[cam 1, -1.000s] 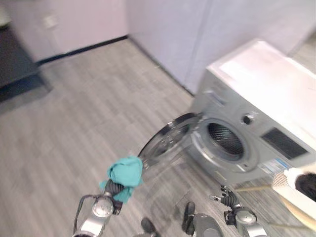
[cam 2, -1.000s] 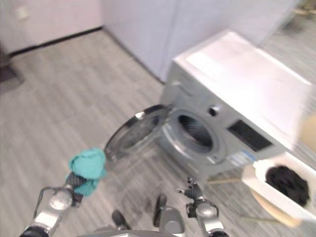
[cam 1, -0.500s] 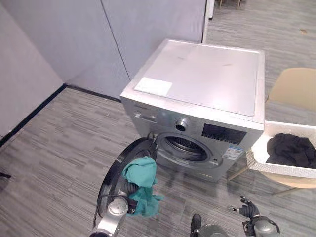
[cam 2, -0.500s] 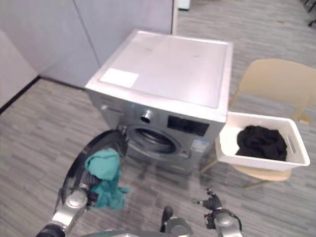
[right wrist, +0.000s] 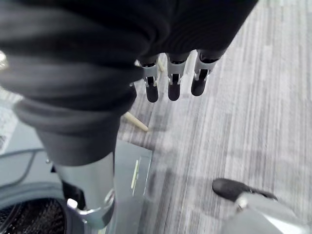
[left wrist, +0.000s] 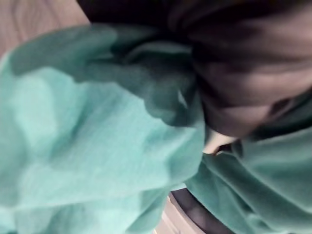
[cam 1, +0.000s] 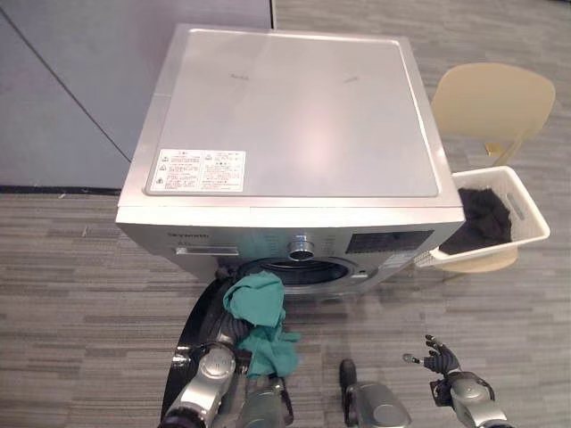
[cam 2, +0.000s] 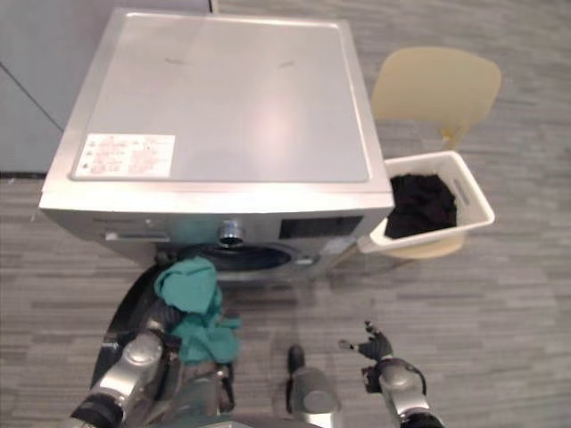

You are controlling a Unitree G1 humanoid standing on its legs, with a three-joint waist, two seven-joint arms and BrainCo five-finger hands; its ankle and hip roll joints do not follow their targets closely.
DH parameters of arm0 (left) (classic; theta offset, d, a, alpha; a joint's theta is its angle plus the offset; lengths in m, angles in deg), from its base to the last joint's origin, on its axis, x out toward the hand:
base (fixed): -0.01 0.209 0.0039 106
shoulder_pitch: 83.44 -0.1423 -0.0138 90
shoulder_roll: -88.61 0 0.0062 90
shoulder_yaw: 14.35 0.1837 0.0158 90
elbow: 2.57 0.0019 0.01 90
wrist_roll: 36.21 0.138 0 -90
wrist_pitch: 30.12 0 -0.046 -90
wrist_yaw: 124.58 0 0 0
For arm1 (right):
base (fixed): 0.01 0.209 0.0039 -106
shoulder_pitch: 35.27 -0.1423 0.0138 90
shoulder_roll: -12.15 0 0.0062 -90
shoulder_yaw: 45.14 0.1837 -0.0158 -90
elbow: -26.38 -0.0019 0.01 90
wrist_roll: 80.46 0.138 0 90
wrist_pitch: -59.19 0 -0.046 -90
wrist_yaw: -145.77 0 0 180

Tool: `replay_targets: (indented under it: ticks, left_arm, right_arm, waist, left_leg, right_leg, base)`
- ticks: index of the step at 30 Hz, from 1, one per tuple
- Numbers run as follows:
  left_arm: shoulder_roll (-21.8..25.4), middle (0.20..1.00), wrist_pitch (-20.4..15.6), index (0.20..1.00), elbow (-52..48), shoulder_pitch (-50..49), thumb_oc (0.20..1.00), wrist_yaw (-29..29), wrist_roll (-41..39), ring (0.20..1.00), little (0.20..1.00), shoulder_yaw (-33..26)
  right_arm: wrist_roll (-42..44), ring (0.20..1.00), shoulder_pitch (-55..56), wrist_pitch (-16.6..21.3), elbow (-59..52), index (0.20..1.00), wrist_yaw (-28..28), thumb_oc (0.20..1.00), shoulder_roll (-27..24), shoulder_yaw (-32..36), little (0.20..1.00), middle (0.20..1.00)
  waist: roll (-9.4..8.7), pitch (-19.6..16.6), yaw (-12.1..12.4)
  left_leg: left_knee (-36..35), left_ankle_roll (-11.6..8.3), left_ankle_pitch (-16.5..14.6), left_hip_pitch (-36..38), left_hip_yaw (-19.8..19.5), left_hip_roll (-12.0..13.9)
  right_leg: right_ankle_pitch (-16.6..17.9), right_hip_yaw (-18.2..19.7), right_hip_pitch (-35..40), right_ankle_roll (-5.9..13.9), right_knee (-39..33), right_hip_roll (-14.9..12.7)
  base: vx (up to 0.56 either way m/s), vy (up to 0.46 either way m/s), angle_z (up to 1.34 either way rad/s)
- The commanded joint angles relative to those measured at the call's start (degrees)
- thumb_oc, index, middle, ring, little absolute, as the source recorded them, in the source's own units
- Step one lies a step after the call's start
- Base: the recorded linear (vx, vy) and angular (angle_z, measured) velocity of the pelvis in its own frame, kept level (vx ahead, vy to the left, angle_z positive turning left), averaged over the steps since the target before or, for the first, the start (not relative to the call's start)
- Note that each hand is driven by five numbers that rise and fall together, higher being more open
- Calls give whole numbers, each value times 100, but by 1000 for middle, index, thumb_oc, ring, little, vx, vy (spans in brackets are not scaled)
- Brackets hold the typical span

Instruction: Grab the laundry basket,head to the washer,open it,put in the laundry and shut it.

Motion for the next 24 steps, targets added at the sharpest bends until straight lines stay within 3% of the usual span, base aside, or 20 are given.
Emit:
replay_targets:
  ticks: [1, 2, 5, 8, 10, 11, 14, 16, 21, 22, 24]
  left_arm:
    - [190, 200, -378, 200, -333, 212, 200, 376, -176, 200, 200, -114]
    - [229, 200, -403, 200, -358, 323, 200, 458, -219, 200, 200, -124]
    - [289, 200, -447, 200, -378, 566, 200, 577, -274, 200, 200, -135]
    - [382, 200, -526, 200, -562, 1056, 200, 880, -327, 200, 200, -177]
    - [381, 200, -526, 200, -558, 1062, 200, 881, -328, 200, 200, -177]
    - [488, 200, -548, 200, -739, 1443, 200, 1178, -185, 200, 200, -259]
    - [620, 200, -560, 200, -757, 1896, 200, 1505, 12, 200, 200, -258]
    - [920, 200, -492, 200, -622, 2748, 200, 2009, 378, 200, 200, -150]
    - [1553, 200, -385, 200, -255, 4115, 200, 2673, 863, 200, 200, 138]
    - [1913, 200, -277, 200, 74, 4947, 200, 3049, 1145, 200, 200, 444]
    - [2085, 200, -206, 200, 254, 5381, 200, 3267, 1282, 200, 200, 634]
  right_arm:
    - [111, 1000, -352, 131, -203, 1000, 138, 1000, -170, -124, 1000, 1000]
    - [145, 1000, -437, 153, -257, 1000, 181, 1000, -171, -150, 1000, 1000]
    - [243, 1000, -545, 194, -416, 1000, 251, 1000, -173, -138, 1000, 1000]
    - [464, 1000, -788, 308, -895, 1000, 442, 1000, -261, -155, 1000, 1000]
    - [464, 1000, -792, 307, -894, 1000, 443, 1000, -262, -154, 1000, 1000]
    - [537, 1000, -987, 392, -1264, 1000, 588, 1000, -288, -98, 1000, 1000]
    - [588, 1000, -1083, 495, -1526, 1000, 702, 1000, -321, -48, 1000, 1000]
    - [614, 1000, -1106, 672, -1837, 1000, 770, 1000, -387, -39, 1000, 1000]
    - [760, 1000, -1000, 974, -2028, 1000, 762, 1000, -416, -86, 1000, 1000]
    - [859, 1000, -990, 1113, -2000, 1000, 753, 1000, -462, -202, 1000, 1000]
    - [931, 1000, -1005, 1166, -1955, 1000, 742, 1000, -462, -244, 1000, 1000]
  waist:
    - [-93, 239, 69]
    - [-101, 319, 81]
    - [-103, 428, 56]
    - [-78, 656, -4]
    - [-68, 632, -7]
    - [19, 646, -73]
    - [70, 638, -142]
    - [148, 586, -250]
    - [256, 444, -393]
    - [292, 389, -464]
    - [296, 359, -495]
  left_leg:
    - [1506, -152, -1038, -548, 139, 391]
    - [1778, -163, -1269, -686, 154, 436]
    - [2224, -140, -1364, -1129, 187, 521]
    - [3216, -64, -1632, -2090, 153, 685]
    - [3255, -65, -1647, -2142, 143, 697]
    - [4014, -20, -1820, -3036, 83, 886]
    - [4522, 1, -1936, -3691, 6, 990]
    - [5083, 47, -2068, -4505, -186, 1079]
    - [5773, 106, -2299, -5381, -427, 1222]
    - [6026, 115, -2381, -5686, -511, 1264]
    - [6167, 114, -2413, -5864, -558, 1281]
  right_leg:
    - [-78, -211, -549, 228, 504, -66]
    - [-212, -358, -699, 264, 727, -204]
    - [-236, -508, -1073, 244, 1016, -310]
    - [-557, -477, -1981, 7, 1706, -302]
    - [-568, -482, -2023, 3, 1729, -297]
    - [-795, -472, -2904, -102, 2326, -289]
    - [-970, -418, -3573, -172, 2833, -286]
    - [-1222, -312, -4409, -285, 3431, -294]
    - [-1542, -182, -5330, -414, 4216, -322]
    - [-1655, -151, -5633, -462, 4503, -316]
    - [-1692, -148, -5791, -477, 4645, -309]
  base:
    - [-110, 92, -81]
    - [-65, -16, -47]
    - [-58, -48, -19]
    - [-133, -90, -8]
    - [-96, -64, -3]
    - [-139, -102, -6]
    - [-105, -80, -8]
    - [-61, -59, 4]
    - [-7, -49, 4]
    - [8, -59, -2]
    - [15, -60, 2]
